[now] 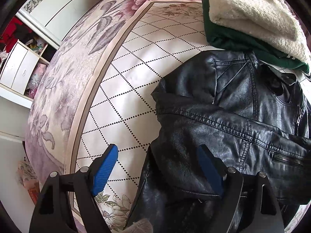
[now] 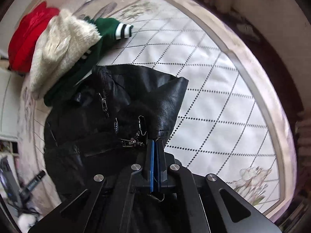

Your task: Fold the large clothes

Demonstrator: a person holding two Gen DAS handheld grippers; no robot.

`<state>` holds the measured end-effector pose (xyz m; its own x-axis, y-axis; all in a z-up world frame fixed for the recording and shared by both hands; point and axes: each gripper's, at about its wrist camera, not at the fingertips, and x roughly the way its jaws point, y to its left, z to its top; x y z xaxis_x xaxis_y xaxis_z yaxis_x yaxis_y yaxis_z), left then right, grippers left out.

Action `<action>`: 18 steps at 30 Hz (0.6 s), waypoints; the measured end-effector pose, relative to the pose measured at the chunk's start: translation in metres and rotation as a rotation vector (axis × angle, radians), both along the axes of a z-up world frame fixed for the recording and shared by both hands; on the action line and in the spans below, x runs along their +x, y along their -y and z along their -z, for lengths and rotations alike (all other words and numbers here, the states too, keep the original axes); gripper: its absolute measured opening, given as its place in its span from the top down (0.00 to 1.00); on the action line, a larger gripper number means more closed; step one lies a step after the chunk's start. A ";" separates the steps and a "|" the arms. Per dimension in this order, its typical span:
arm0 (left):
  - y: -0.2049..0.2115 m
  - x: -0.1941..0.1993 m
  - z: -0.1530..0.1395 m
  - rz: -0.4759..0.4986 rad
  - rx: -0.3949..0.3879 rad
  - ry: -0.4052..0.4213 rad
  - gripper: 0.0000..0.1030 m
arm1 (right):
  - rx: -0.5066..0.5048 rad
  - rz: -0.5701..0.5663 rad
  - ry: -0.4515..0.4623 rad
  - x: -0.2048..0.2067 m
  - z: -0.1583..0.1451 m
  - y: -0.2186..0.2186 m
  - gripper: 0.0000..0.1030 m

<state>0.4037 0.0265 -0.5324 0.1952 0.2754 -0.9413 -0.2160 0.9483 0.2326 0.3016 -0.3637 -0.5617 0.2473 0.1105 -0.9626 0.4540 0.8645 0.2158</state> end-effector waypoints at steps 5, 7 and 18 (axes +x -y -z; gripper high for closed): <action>-0.005 0.000 0.002 -0.023 -0.003 -0.004 0.18 | 0.065 0.030 -0.123 0.011 0.030 0.005 0.93; -0.005 -0.002 -0.001 -0.027 -0.004 0.003 0.18 | 0.050 0.031 -0.053 0.010 0.016 0.005 0.87; 0.025 0.003 0.020 0.031 0.049 -0.026 0.18 | 0.026 -0.127 -0.120 0.049 0.060 -0.010 0.54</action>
